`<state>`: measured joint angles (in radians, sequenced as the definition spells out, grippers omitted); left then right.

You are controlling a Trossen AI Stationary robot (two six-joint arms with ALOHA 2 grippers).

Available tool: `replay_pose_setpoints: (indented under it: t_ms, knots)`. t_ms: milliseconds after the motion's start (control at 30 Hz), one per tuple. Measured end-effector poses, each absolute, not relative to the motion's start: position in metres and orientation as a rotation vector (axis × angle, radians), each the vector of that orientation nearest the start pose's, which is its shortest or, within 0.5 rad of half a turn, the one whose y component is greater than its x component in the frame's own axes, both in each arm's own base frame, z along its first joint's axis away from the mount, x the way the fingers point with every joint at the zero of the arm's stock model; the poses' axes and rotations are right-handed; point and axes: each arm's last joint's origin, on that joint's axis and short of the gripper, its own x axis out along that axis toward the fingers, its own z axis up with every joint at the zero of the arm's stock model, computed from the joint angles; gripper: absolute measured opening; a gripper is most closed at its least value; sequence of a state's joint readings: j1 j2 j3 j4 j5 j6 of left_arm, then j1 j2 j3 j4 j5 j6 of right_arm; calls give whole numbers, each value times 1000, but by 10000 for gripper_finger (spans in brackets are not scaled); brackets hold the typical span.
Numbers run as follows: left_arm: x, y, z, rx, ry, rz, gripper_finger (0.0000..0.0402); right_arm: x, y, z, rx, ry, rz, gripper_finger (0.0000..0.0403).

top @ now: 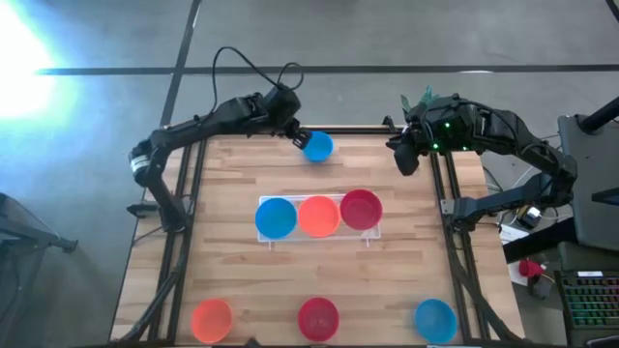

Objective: Pick & Place Mini bowls
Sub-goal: Stack the top blue bowl on the blue bowl on the shelf

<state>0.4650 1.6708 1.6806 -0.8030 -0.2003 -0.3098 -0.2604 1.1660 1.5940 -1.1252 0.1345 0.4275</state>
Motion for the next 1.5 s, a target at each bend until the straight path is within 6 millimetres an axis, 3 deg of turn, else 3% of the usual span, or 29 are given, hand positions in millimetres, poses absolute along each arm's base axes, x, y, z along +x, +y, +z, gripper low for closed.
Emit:
replay_pose_setpoints:
  t_ms: [400,1100,1500]
  knots:
    - [332,178,333,-537,729,829,92,181,-52,441,416,617,-511,79]
    - [366,213,235,-732,918,930,97,181,-52,441,404,621,-504,79]
    - [371,223,222,-767,888,940,97,181,-52,441,363,631,-490,79]
